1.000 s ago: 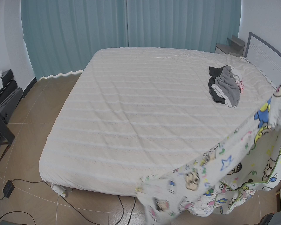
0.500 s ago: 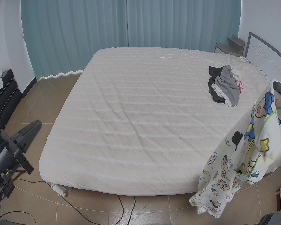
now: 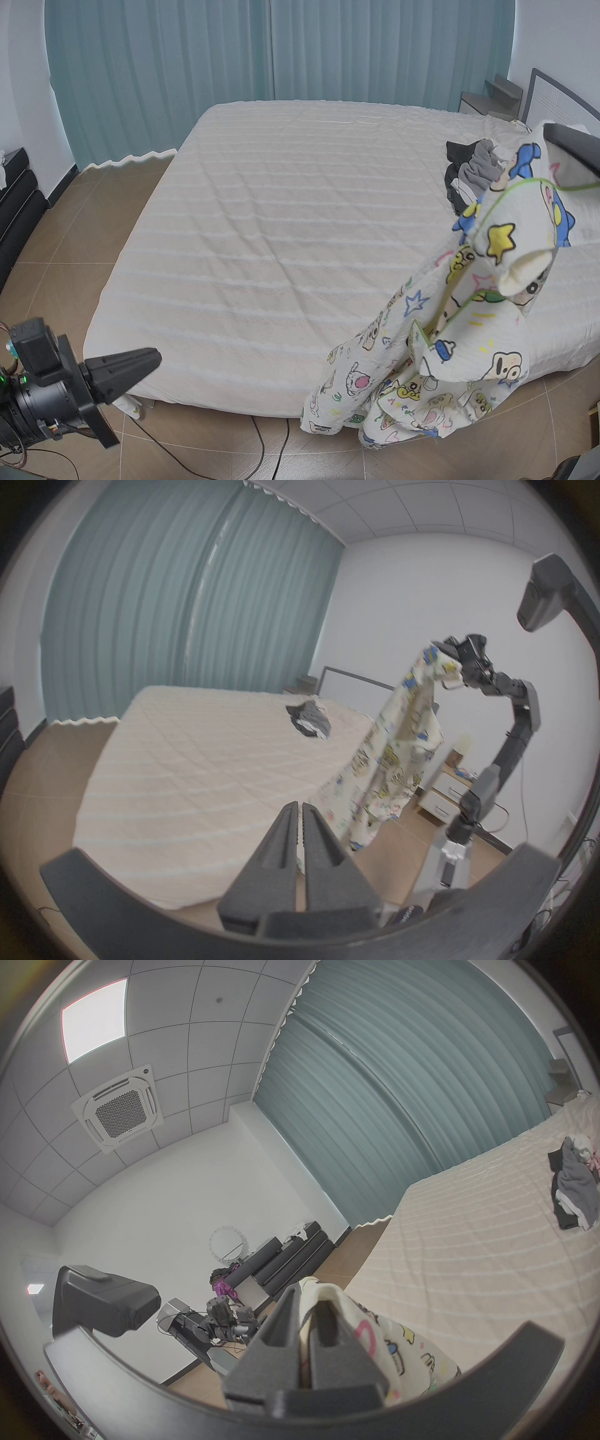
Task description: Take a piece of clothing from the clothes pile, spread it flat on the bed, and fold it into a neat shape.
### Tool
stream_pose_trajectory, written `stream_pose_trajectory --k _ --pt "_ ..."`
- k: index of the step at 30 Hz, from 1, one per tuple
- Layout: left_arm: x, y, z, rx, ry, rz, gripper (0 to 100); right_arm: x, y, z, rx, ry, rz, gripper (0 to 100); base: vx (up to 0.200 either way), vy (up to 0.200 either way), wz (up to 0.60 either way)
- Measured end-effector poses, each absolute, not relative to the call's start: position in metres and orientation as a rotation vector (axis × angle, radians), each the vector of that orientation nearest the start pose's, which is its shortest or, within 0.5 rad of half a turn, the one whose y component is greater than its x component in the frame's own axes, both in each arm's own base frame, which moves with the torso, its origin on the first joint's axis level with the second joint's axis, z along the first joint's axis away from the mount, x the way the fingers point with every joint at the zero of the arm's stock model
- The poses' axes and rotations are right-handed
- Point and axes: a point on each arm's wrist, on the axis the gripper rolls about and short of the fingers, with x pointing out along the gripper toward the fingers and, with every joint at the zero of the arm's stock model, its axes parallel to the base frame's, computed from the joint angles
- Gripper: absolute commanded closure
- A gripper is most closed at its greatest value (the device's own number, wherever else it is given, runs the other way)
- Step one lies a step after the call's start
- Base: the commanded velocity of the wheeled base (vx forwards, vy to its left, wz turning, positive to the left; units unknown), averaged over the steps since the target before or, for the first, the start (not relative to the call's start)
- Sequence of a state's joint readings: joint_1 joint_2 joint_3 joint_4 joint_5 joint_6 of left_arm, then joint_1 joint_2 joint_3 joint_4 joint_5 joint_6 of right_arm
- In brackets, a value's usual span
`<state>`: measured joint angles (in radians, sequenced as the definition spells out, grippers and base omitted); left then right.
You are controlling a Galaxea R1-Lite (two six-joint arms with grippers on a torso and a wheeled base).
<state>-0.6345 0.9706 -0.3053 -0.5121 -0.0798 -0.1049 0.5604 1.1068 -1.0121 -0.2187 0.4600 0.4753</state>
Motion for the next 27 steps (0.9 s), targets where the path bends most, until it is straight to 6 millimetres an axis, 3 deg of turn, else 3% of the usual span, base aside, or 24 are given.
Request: stream_pose_trajectory --k 5,6,17,27 --pt "0.095 -0.077 0.169 -0.048 0.277 -0.771 100 0.133 0.102 0.349 0.441 0.122 1.060 100 0.000 0.000 0.00" --pt "0.096 -0.079 0.167 -0.046 0.297 -0.782 0 0.136 0.105 0.352 0.442 0.119 1.064 100 0.000 0.000 0.00" --pt "0.113 -0.103 0.137 0.003 0.494 -0.873 0 0.152 0.131 0.368 0.451 0.100 1.087 100 0.000 0.000 0.00" --pt "0.147 -0.132 0.110 0.012 0.559 -0.917 0 0.146 0.132 0.373 0.453 0.086 1.114 100 0.000 0.000 0.00"
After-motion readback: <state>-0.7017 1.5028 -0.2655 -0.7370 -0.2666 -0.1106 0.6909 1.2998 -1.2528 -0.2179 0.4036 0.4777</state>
